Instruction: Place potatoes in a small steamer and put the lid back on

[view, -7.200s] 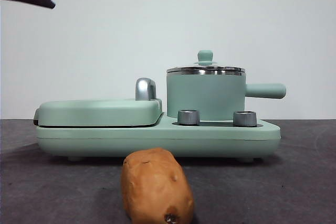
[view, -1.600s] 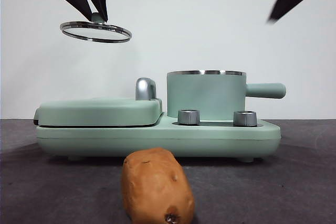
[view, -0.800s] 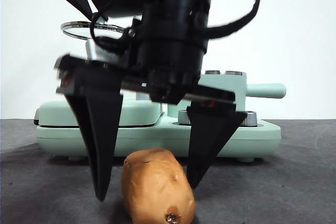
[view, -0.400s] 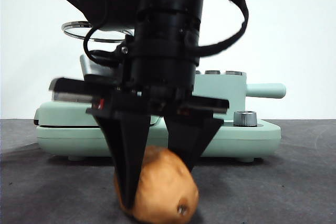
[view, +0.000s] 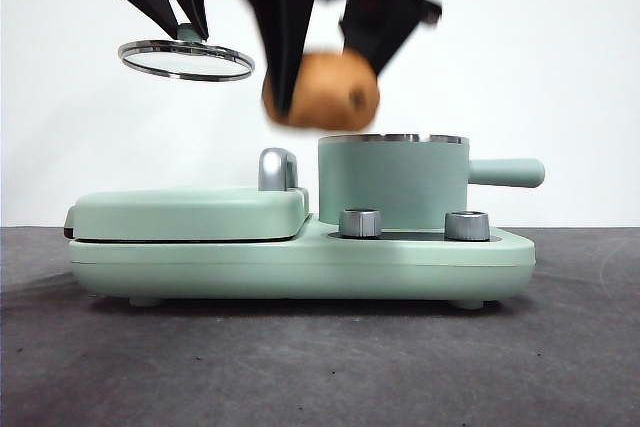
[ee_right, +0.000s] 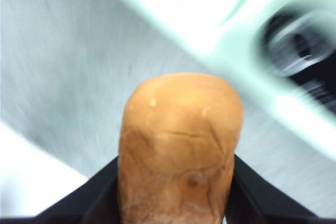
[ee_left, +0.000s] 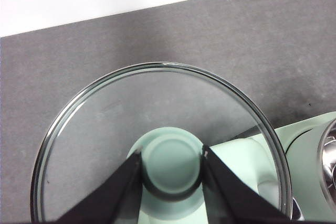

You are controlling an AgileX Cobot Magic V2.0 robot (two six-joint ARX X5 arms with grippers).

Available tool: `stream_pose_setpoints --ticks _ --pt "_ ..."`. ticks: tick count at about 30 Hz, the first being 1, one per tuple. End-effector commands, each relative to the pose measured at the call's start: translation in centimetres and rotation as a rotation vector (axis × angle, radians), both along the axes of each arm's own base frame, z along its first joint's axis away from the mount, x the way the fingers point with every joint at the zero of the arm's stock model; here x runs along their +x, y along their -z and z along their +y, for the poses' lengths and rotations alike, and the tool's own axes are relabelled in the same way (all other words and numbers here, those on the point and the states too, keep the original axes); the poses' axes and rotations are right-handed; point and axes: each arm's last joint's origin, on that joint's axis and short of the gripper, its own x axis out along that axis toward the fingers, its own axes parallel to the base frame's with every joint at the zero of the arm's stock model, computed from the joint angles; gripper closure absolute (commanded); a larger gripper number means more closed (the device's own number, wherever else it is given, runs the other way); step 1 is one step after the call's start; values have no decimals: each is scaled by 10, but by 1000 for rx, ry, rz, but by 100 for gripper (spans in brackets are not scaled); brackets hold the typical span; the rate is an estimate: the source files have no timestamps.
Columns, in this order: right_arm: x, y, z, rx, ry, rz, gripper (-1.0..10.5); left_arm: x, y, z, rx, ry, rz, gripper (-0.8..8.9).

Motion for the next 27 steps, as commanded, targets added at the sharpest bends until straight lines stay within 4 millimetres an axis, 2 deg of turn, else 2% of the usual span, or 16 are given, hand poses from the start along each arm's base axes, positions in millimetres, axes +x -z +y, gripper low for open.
stream_pose_setpoints --ticks 1,4,7,11,15,20,27 --pt "20 -37 -10 84 -3 -116 855 -4 -16 1 -28 -3 -64 808" --pt "41 -62 -27 134 41 -194 855 -4 -16 1 -29 -3 -64 808" --pt "61 -78 -43 154 78 -252 854 -4 -16 1 -33 -6 -65 808" --pt "88 -81 -57 161 119 -292 854 -4 -16 0 -33 -6 -66 808" --pt "114 -68 -63 159 139 -279 854 -4 -16 0 -32 -5 -66 808" --pt "145 -39 -67 148 175 -243 854 -4 -16 0 -32 -4 -64 808" --pt "171 -5 -75 114 211 -172 854 -4 -16 -1 -32 -3 -64 808"
